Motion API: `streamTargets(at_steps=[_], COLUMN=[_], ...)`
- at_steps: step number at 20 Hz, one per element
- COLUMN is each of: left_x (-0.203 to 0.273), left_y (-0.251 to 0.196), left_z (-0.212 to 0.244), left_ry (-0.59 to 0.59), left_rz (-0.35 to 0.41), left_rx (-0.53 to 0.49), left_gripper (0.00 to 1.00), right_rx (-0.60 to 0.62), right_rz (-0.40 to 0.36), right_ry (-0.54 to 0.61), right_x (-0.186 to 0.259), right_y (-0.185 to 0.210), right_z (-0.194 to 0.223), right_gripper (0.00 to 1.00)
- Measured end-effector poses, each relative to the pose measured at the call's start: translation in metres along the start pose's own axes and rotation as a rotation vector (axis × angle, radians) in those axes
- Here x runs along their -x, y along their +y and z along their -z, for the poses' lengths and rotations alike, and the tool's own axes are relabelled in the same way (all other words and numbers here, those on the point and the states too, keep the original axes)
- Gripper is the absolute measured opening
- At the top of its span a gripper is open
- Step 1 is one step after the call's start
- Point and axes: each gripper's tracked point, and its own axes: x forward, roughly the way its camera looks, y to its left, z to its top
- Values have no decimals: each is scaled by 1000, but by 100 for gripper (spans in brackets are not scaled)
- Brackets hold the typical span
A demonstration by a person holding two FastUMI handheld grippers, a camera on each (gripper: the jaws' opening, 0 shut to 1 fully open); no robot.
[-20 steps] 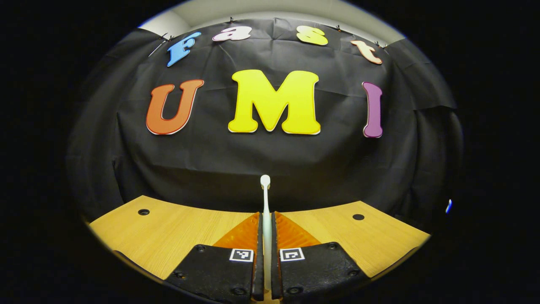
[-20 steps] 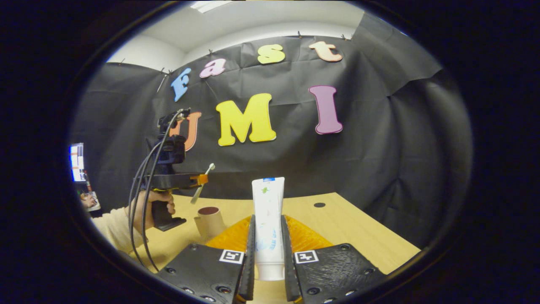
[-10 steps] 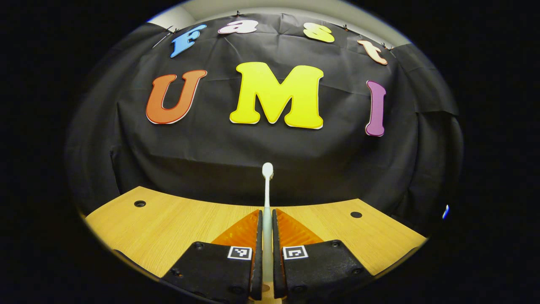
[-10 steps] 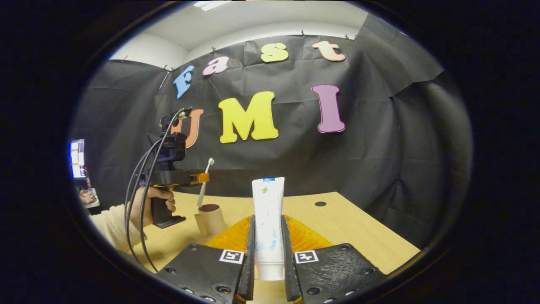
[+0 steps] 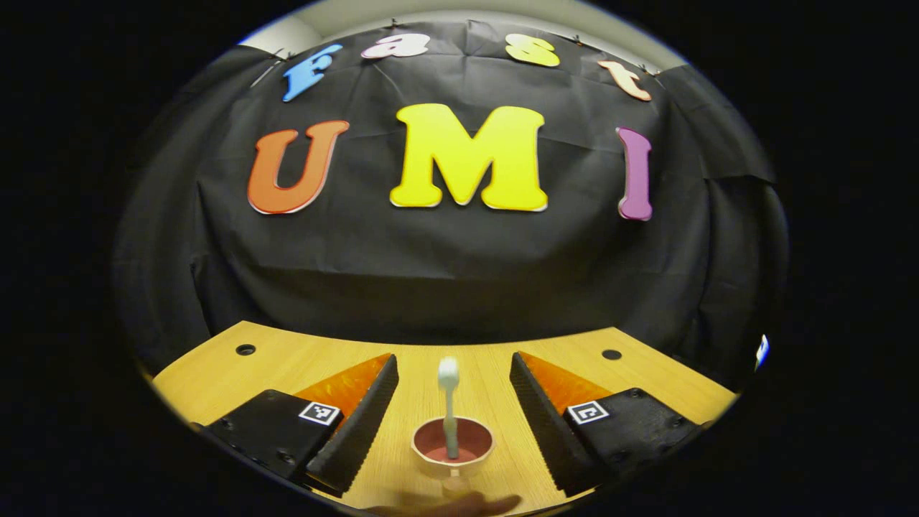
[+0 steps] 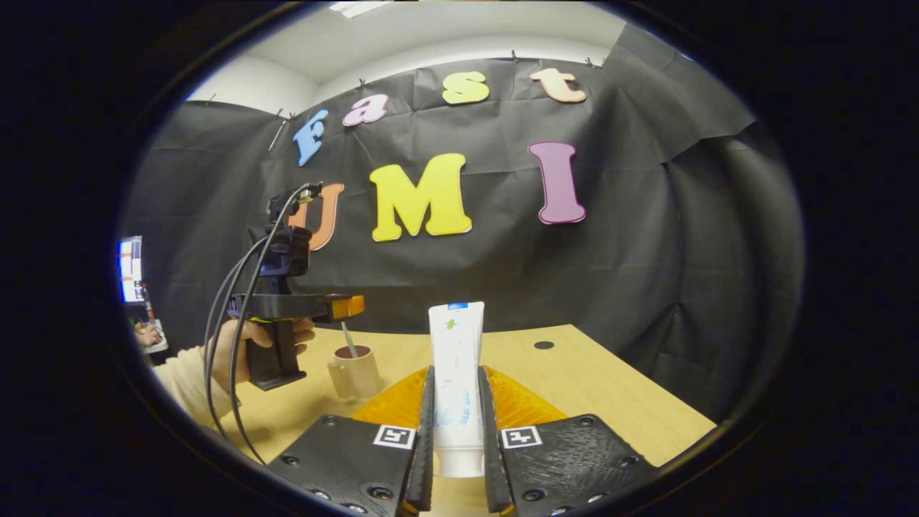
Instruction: Put the toothbrush and toothpaste on the desktop into the cup, then pick up the cup and place it on the coaster on the desktop.
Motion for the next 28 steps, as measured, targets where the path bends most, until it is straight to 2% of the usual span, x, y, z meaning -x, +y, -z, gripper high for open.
streamTargets(at_steps=[2, 4, 6, 7, 9, 11, 13, 16, 19, 21, 24, 28], left_x=[5, 19, 33, 43, 54, 70, 82, 100, 117, 120, 119, 109], left_y=[13, 17, 26, 30, 37, 43, 56, 66, 90, 107, 126, 130], left_z=[0, -7, -19, -25, -27, -23, -23, -21, -19, -12, 3, 23], left_ry=[-11, -44, -87, -115, -121, -113, -117, -126, -143, -145, -118, -72], left_rz=[-62, -61, -76, -80, -72, -76, -102, -94, -125, -147, -173, -171], left_rx=[-54, -35, -25, -17, 7, 19, 7, 25, 18, 21, 45, 81], left_gripper=[98, 99, 99, 99, 98, 99, 99, 99, 98, 98, 99, 99], right_rx=[5, -7, -33, -57, -81, -120, -136, -123, -156, -135, -120, -145], right_rz=[4, -18, -62, -114, -174, -217, -231, -227, -263, -256, -250, -247], right_ry=[3, -16, -3, 2, 19, 43, 62, 51, 58, 55, 52, 51], right_x=[-4, -10, -25, -42, -68, -101, -130, -166, -190, -204, -215, -227], right_y=[4, 17, 34, 55, 79, 104, 126, 157, 197, 210, 217, 217], right_z=[1, -5, -9, -18, -23, -26, -27, -33, -31, -23, -14, -8], right_gripper=[29, 29, 29, 32, 30, 34, 30, 31, 30, 30, 31, 32])
